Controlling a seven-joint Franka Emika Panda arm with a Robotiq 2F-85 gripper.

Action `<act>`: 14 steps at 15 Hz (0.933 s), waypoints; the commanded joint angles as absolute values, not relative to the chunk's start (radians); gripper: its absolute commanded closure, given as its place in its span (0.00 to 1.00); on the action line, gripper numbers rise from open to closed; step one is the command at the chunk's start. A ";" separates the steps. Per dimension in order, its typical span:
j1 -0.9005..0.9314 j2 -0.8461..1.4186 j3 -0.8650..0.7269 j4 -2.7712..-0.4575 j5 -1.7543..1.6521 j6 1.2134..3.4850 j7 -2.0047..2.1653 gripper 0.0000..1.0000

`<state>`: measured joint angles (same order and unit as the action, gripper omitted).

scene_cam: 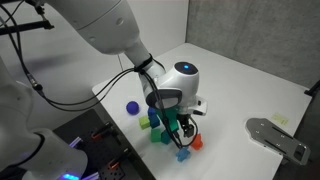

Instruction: Pick up the green toy from the green bowl and put it on the table

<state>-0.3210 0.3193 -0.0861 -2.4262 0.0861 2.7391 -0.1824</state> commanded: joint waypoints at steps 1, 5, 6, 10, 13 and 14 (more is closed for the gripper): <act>-0.296 0.208 -0.095 -2.437 0.083 2.586 -0.216 0.00; -0.238 0.102 -0.115 -2.442 0.053 2.478 -0.170 0.00; -0.222 0.075 -0.117 -2.446 0.042 2.458 -0.154 0.00; -0.175 -0.053 -0.114 -2.464 -0.020 2.370 -0.088 0.00; -0.146 -0.168 -0.101 -2.484 -0.039 2.276 -0.103 0.00; -0.135 -0.215 -0.098 -2.491 -0.030 2.230 -0.121 0.00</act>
<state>-0.1613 -0.0712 -0.1022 -2.4425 -0.0136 2.3251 -0.1144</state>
